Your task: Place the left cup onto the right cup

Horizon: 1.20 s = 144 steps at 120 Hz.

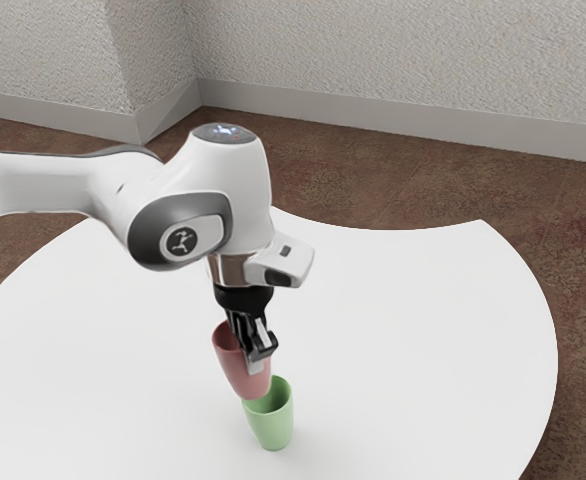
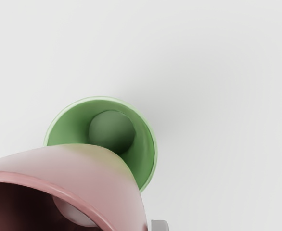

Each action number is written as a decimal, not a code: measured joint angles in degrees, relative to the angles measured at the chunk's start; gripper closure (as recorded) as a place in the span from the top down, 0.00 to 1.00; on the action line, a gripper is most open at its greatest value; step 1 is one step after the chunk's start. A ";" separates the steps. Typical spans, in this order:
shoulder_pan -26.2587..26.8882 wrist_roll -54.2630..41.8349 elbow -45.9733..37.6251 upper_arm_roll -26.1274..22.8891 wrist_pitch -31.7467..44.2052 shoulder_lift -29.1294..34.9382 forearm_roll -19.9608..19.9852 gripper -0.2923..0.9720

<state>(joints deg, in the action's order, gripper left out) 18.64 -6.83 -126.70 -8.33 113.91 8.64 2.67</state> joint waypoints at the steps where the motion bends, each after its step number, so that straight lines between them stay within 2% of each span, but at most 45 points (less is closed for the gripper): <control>1: -0.01 0.00 0.00 0.00 0.02 -0.03 0.01 0.15; 144: -0.46 0.06 0.28 -0.01 1.55 -2.21 0.08 0.15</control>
<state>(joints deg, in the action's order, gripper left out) 18.18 -6.77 -126.42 -8.33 115.46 6.43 2.75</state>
